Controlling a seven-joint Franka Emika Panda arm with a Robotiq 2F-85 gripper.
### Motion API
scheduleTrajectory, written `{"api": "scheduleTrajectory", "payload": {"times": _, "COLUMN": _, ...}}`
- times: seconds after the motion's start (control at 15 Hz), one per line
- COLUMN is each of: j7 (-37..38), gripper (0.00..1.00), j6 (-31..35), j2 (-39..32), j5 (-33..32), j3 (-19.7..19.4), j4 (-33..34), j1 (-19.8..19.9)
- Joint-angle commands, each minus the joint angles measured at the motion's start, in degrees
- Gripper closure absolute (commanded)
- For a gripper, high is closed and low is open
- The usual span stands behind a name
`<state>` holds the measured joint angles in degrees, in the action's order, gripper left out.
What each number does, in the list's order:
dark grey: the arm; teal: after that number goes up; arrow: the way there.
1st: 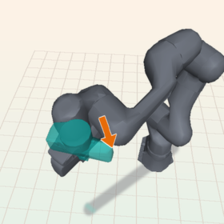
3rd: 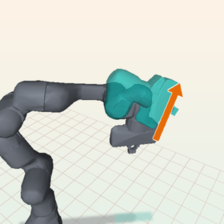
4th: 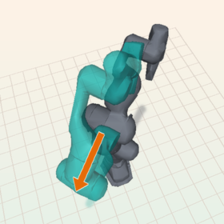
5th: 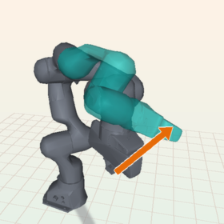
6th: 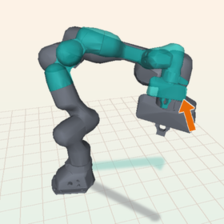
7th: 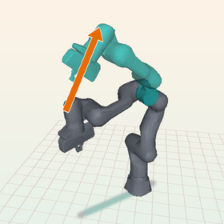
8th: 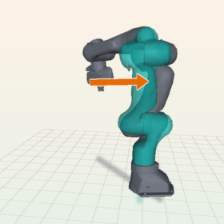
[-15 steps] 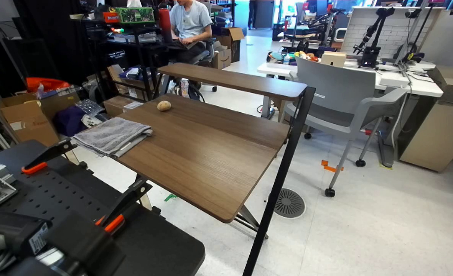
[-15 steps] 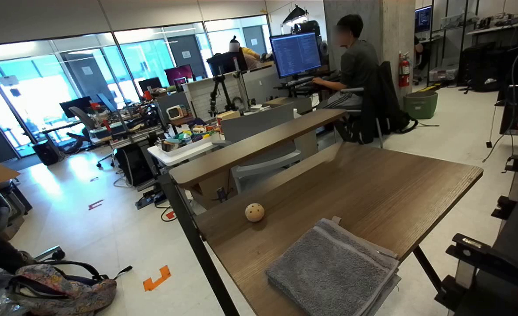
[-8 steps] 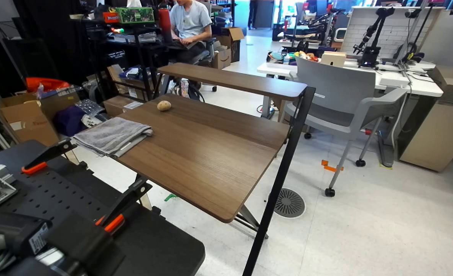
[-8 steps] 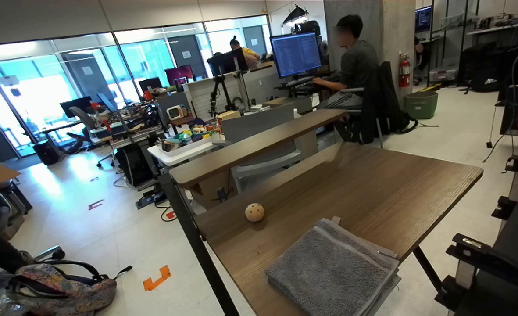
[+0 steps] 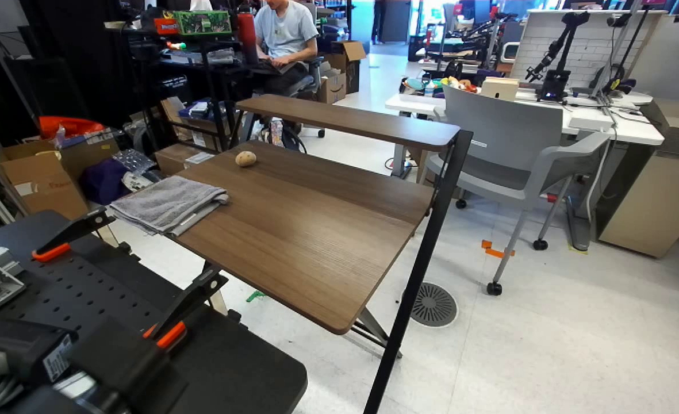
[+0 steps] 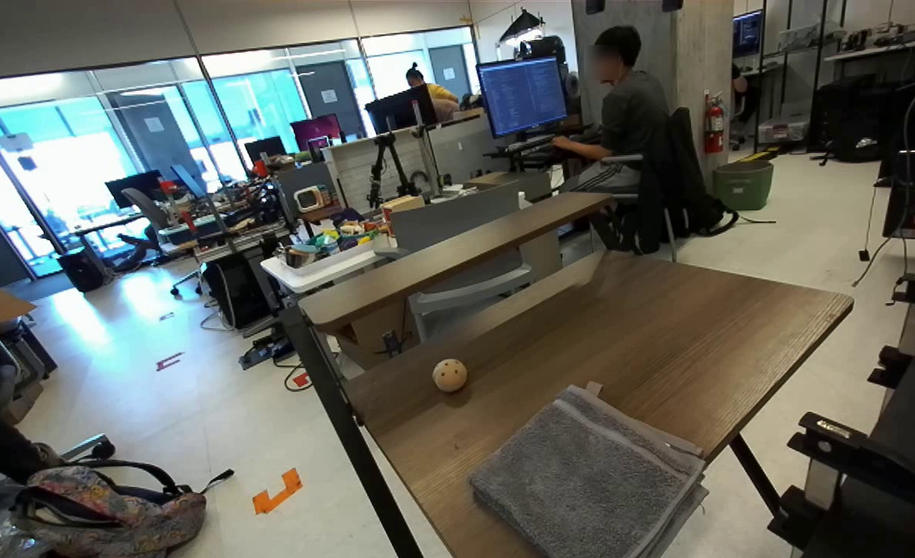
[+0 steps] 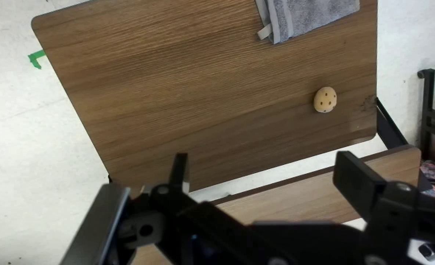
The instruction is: Move the brown object to the right, the use the gray towel to wipe the table
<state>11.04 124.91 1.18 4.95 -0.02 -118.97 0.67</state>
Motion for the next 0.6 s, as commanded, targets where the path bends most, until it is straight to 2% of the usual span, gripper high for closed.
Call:
{"api": "scheduleTrajectory", "payload": {"times": 0.0, "j7": 0.04, "gripper": 0.0, "j6": 1.72, "j2": 0.3, "j5": 0.81, "j3": -0.24, "j4": -0.13, "j1": 0.02}}
{"api": "scheduleTrajectory", "payload": {"times": 0.27, "j7": 5.85, "gripper": 0.0, "j6": 7.79, "j2": -6.68, "j5": 5.56, "j3": 0.39, "j4": 4.88, "j1": -0.67}}
{"api": "scheduleTrajectory", "payload": {"times": 0.53, "j7": 12.57, "gripper": 0.0, "j6": 15.28, "j2": -16.33, "j5": 10.59, "j3": 2.24, "j4": 10.31, "j1": -3.18}}
